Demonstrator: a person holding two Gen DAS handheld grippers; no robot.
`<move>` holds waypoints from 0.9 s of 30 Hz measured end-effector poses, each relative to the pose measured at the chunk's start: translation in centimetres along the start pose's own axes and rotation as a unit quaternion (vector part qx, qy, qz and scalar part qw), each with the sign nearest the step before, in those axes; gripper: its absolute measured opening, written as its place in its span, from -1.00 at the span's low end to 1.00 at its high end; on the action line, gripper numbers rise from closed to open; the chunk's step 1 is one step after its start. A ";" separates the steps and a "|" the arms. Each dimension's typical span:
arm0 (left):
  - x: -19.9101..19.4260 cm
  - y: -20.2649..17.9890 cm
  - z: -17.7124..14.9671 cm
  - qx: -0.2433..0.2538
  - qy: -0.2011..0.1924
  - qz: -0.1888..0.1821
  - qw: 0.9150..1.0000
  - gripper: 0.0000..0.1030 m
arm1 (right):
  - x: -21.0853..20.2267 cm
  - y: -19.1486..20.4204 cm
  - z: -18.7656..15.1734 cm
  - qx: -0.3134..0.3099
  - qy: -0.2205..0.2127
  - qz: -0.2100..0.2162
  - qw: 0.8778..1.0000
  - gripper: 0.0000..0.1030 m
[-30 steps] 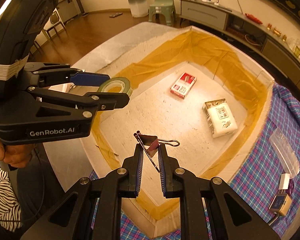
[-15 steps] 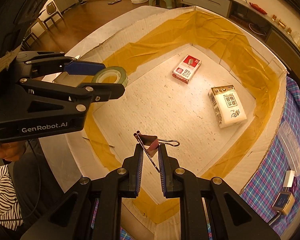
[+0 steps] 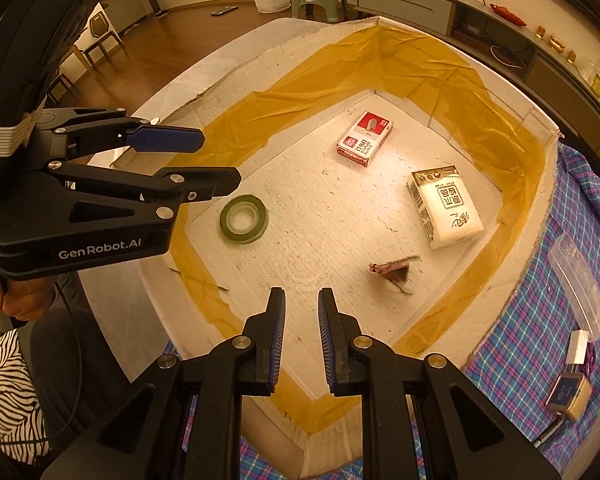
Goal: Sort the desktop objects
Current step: 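Open both tools to drop the tape roll and binder clip into the box, then move both tools back toward the marker and gold charger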
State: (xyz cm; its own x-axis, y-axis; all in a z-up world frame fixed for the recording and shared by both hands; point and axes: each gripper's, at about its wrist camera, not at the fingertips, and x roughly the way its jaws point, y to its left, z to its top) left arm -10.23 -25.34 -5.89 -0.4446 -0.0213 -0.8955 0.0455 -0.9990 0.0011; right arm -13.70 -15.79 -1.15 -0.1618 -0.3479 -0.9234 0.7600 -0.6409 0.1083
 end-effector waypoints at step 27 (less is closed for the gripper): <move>-6.8 -4.6 -2.0 0.041 -0.045 0.012 0.998 -0.01 | -7.2 -0.1 -3.9 0.015 -0.090 -0.011 0.996 -0.45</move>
State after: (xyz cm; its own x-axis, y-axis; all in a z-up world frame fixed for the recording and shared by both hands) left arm -5.63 -20.48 -0.66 -0.5228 -0.0442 -0.8513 -0.0151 -0.9980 0.0611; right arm -10.15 -10.62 4.04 -0.2912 -0.4492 -0.8446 0.7363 -0.6690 0.1020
